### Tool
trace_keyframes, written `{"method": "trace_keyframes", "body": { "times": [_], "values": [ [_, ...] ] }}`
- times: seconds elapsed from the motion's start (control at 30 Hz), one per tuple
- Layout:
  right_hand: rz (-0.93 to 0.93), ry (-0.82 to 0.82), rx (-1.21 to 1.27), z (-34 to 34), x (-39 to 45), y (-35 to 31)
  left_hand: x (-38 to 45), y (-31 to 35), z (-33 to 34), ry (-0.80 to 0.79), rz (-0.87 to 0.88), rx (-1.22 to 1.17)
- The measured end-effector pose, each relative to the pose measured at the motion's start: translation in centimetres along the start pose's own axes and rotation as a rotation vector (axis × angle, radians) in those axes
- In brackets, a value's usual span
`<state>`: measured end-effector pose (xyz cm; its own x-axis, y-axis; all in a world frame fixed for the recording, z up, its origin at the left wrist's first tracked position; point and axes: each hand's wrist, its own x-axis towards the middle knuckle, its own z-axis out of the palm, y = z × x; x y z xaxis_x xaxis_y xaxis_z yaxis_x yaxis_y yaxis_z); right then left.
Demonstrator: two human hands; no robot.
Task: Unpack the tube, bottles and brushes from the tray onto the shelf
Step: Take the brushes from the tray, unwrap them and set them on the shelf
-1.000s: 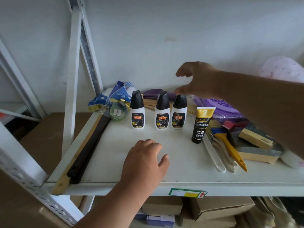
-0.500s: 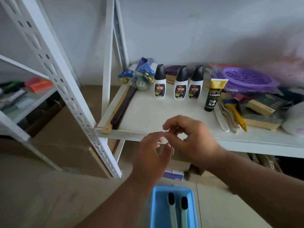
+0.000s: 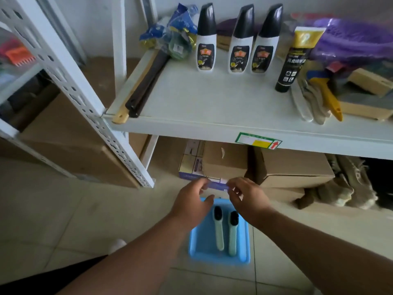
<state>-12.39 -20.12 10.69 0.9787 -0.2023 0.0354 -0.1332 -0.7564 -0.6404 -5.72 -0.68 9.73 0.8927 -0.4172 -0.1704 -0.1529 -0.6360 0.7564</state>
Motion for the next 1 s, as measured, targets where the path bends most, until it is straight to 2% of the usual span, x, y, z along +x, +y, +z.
{"method": "trace_keyframes", "body": {
  "times": [0.17,0.3,0.47,0.57,0.8,0.97,1.0],
  "values": [
    [0.192,-0.122,-0.006,5.5,-2.3,5.8,0.5,-3.9,5.4,-0.090,-0.283,-0.119],
    [0.323,-0.182,0.006,9.0,-3.7,8.6,0.7,-5.9,10.1,-0.226,-0.381,-0.055],
    [0.405,-0.235,0.016,12.1,-4.3,10.7,0.1,-8.9,14.7,-0.431,-0.589,-0.019],
    [0.441,-0.253,0.036,13.0,-4.6,11.1,-0.5,-10.5,16.5,-0.556,-0.631,-0.090],
    [0.444,-0.240,0.053,13.2,-4.9,10.2,-1.3,-9.1,17.7,-0.437,-0.796,-0.382],
    [0.492,-0.256,0.091,11.7,-4.6,8.5,0.1,-6.2,15.5,-0.266,-0.822,-0.612],
    [0.511,-0.261,0.100,11.2,-4.3,7.6,0.2,-5.6,14.6,-0.228,-0.826,-0.588]
  ]
}}
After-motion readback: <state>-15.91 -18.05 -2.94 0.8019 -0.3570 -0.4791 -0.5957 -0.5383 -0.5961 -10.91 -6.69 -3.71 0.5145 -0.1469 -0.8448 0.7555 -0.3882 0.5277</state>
